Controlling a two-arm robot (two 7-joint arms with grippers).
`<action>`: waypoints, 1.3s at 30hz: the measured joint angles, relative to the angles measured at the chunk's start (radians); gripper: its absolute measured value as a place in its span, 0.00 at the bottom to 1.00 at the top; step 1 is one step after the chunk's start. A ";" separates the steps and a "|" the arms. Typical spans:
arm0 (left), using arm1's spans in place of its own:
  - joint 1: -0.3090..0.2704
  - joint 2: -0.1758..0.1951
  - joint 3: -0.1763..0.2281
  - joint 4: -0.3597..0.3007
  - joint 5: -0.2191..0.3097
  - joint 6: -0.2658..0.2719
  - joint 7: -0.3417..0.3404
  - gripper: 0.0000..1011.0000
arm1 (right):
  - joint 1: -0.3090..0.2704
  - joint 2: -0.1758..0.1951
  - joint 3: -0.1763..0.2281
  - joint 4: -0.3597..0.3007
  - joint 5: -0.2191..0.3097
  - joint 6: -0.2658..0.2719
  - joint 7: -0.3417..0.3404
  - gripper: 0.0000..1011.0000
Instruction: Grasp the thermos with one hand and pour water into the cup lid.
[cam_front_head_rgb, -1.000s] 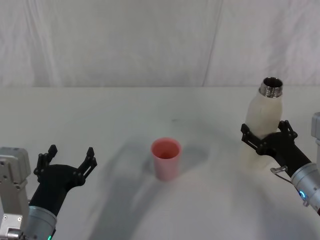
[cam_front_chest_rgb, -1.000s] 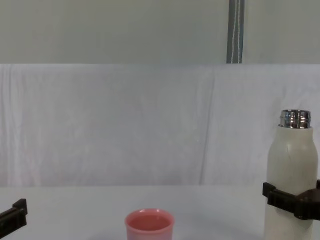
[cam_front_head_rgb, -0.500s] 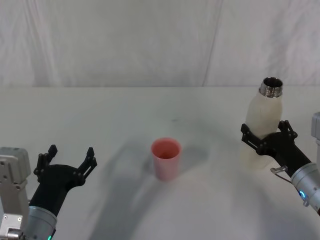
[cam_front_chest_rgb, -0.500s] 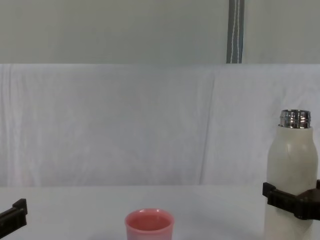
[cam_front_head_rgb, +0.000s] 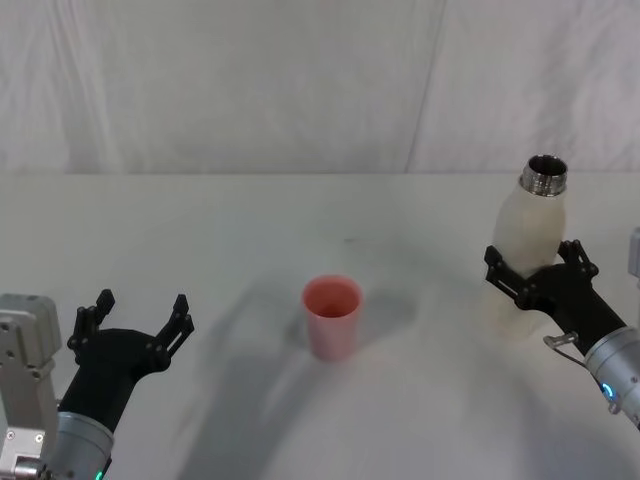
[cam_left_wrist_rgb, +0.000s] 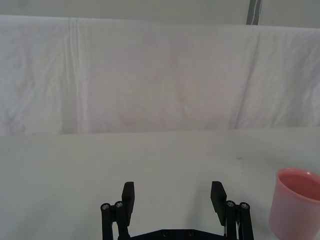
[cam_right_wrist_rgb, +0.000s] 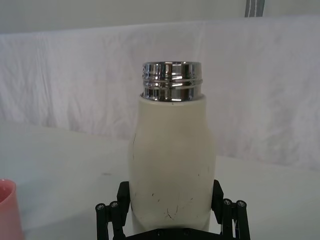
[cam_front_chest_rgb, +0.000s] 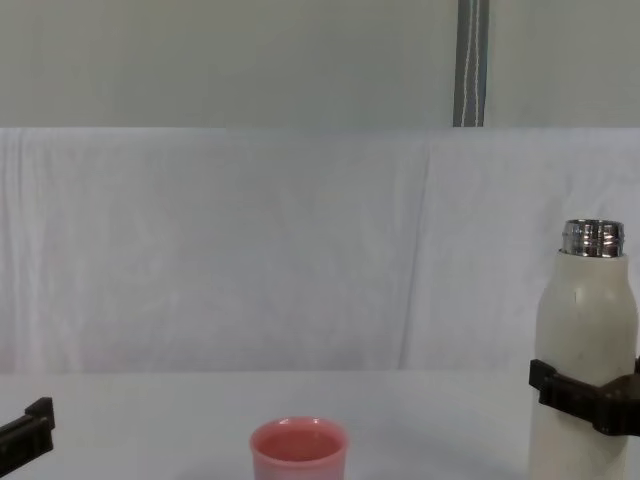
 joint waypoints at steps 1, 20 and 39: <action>0.000 0.000 0.000 0.000 0.000 0.000 0.000 0.99 | -0.001 0.000 0.001 -0.001 0.001 0.000 0.000 0.99; 0.000 0.000 0.000 0.000 0.000 0.000 0.000 0.99 | -0.038 0.001 0.013 -0.041 0.020 0.002 -0.001 0.99; 0.000 0.000 0.000 0.000 0.000 0.000 0.000 0.99 | -0.082 0.009 0.021 -0.088 0.020 0.014 -0.017 0.99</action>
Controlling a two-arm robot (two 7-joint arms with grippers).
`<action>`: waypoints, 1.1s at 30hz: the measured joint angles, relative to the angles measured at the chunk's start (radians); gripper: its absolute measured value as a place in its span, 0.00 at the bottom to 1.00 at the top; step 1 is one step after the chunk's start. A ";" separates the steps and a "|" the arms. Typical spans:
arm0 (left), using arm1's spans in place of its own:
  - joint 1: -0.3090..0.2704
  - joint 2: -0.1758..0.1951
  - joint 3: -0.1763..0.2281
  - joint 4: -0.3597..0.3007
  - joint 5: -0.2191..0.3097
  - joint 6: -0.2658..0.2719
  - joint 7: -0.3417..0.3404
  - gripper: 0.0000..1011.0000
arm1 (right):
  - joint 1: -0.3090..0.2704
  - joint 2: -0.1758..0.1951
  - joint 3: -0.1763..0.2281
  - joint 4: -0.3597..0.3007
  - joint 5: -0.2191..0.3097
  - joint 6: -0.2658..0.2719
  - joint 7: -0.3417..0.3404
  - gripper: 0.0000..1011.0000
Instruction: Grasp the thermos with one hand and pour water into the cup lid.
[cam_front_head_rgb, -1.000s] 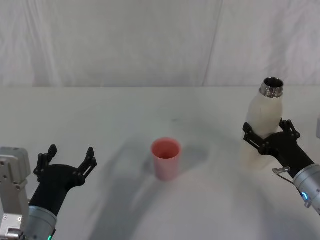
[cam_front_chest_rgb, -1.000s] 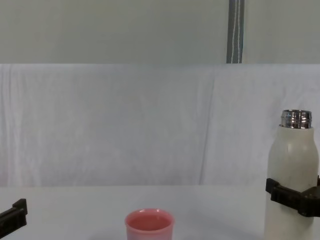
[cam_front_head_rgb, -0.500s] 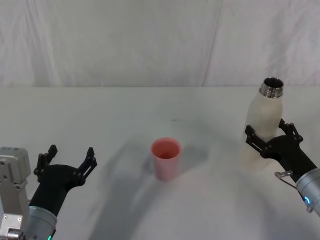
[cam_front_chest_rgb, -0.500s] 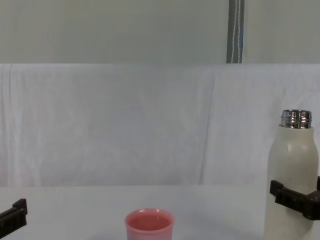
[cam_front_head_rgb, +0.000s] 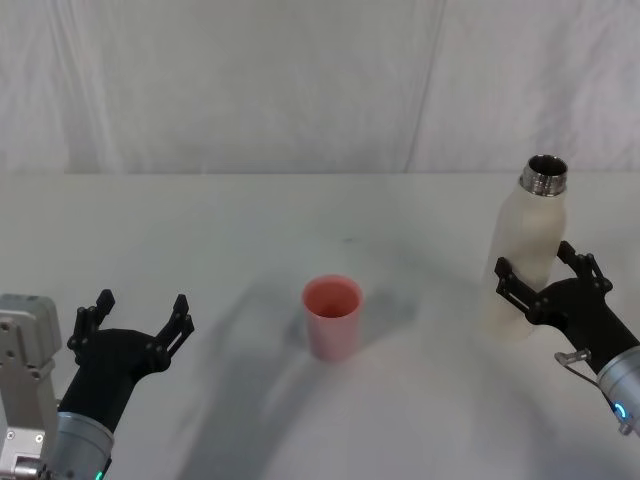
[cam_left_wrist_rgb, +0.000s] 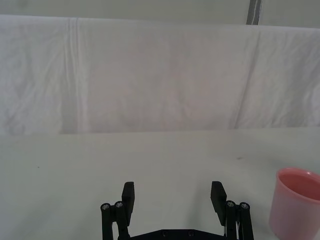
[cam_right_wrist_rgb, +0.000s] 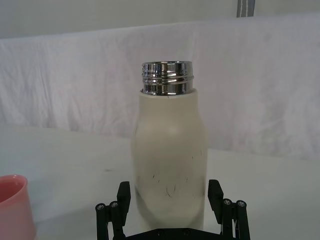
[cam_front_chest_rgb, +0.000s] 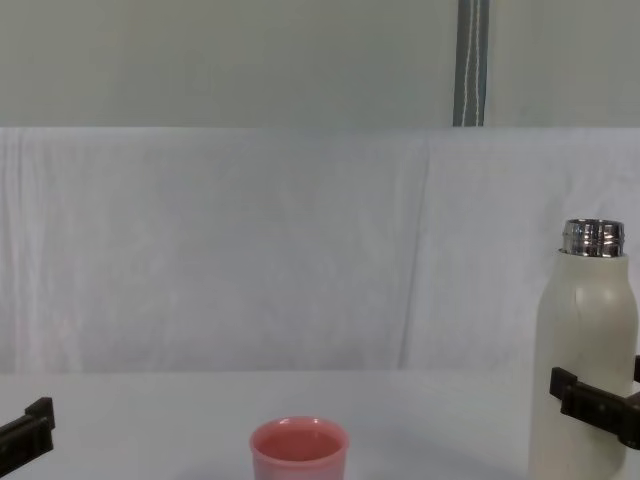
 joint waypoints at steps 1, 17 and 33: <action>0.000 0.000 0.000 0.000 0.000 0.000 0.000 0.99 | -0.006 0.000 0.001 -0.005 0.000 0.001 -0.001 0.99; 0.000 0.000 0.000 0.000 0.000 0.000 0.000 0.99 | -0.070 0.003 0.018 -0.063 -0.005 0.008 -0.026 0.99; 0.000 0.000 0.000 0.000 0.000 0.000 0.000 0.99 | -0.121 0.010 0.010 -0.115 -0.049 0.018 -0.039 0.99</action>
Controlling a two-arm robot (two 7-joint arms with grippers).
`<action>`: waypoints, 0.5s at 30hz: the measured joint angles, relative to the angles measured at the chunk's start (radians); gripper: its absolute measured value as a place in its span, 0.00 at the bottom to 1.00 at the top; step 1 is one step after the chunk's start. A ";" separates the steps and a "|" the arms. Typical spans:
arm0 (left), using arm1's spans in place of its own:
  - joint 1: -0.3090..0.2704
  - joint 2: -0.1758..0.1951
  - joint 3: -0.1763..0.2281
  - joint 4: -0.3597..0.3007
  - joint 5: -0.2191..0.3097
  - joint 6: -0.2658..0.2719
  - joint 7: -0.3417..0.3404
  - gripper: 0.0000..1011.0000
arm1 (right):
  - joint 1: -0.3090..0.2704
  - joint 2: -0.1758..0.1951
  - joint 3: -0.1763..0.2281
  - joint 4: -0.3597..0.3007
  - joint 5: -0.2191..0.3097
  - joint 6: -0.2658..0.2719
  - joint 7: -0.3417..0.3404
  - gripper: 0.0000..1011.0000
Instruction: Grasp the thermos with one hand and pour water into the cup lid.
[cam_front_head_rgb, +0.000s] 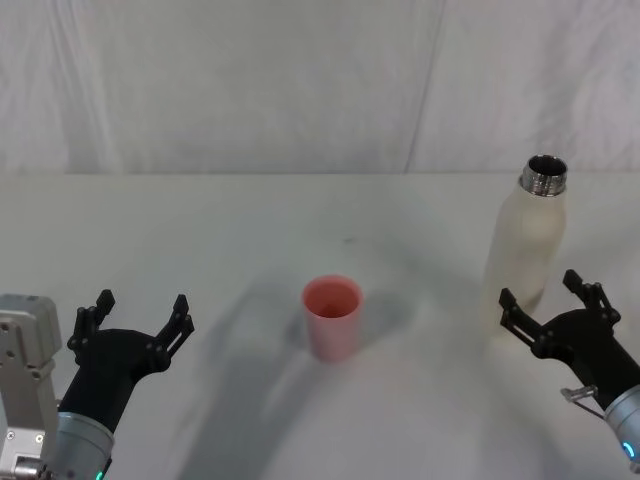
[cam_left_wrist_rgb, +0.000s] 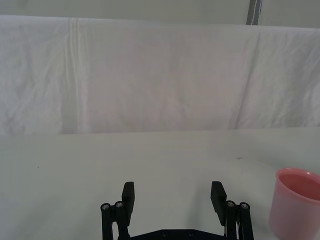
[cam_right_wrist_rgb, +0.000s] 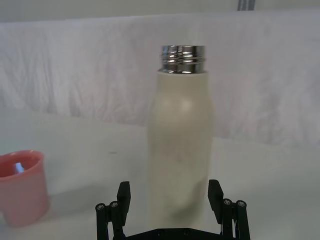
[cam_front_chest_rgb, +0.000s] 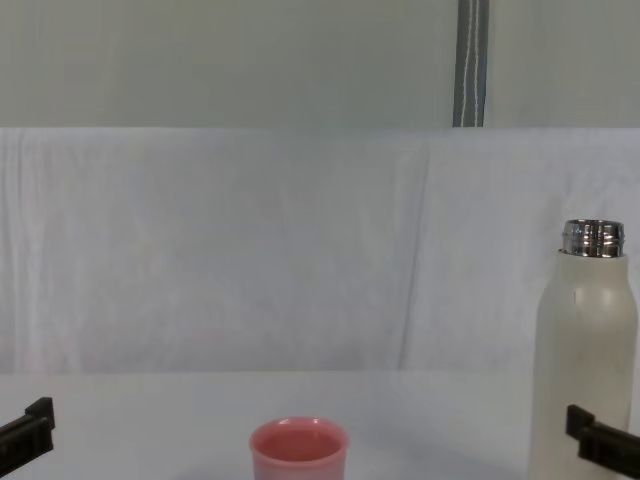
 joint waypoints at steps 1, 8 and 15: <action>0.000 0.000 0.000 0.000 0.000 0.000 0.000 0.99 | 0.000 0.000 -0.006 0.000 -0.007 -0.002 0.001 0.99; 0.000 0.000 0.000 0.000 0.000 0.000 0.000 0.99 | 0.002 -0.006 -0.028 0.006 -0.023 -0.012 0.016 0.99; 0.000 0.000 0.000 0.000 0.000 0.000 0.000 0.99 | -0.005 -0.010 -0.037 0.006 -0.028 -0.015 0.018 0.99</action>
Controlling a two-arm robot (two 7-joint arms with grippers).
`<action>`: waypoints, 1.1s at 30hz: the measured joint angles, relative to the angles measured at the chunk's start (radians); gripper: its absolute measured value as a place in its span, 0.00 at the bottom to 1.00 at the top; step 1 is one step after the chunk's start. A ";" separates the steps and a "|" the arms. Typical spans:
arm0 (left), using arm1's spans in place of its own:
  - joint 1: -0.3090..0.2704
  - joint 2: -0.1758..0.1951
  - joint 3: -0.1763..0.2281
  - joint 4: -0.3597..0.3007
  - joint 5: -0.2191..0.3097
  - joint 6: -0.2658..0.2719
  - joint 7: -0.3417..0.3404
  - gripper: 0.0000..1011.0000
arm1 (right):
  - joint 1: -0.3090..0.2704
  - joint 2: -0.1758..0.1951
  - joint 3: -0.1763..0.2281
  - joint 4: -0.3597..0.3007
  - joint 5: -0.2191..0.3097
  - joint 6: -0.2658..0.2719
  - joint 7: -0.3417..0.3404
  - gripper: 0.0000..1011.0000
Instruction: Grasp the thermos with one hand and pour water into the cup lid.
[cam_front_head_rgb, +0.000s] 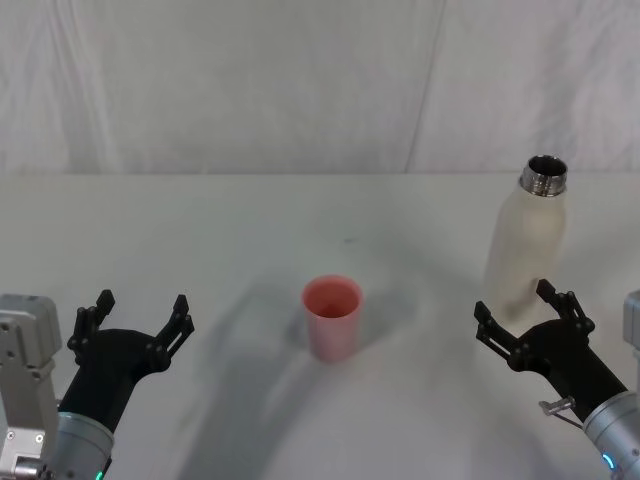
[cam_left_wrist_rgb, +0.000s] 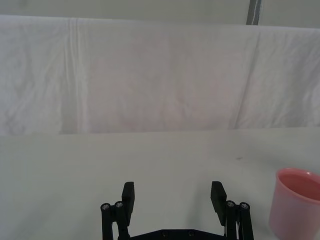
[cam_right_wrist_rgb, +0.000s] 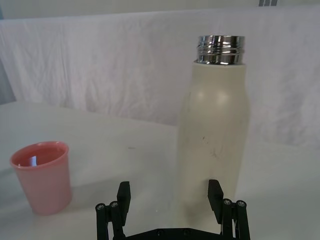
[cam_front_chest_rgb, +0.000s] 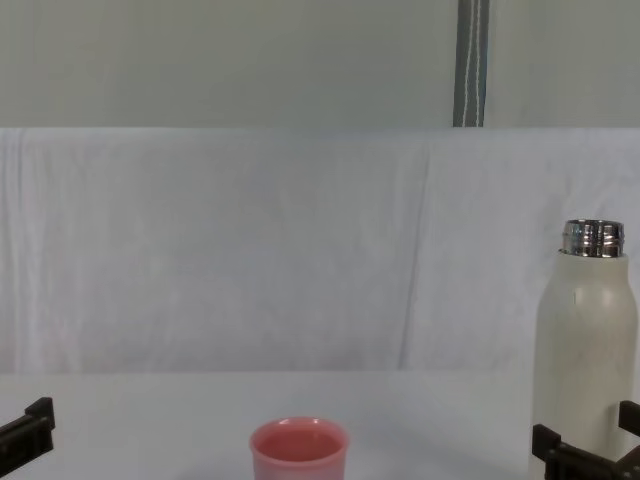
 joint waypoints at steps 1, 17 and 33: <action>0.000 0.000 0.000 0.000 0.000 0.000 0.000 0.99 | -0.003 -0.001 -0.001 -0.001 -0.001 0.000 0.000 0.99; 0.000 0.000 0.000 0.000 0.000 0.000 0.000 0.99 | -0.020 -0.007 -0.012 -0.008 -0.005 0.002 0.001 0.99; 0.000 0.000 0.000 0.000 0.000 0.000 0.000 0.99 | -0.018 -0.007 -0.012 -0.008 -0.004 0.002 0.001 0.99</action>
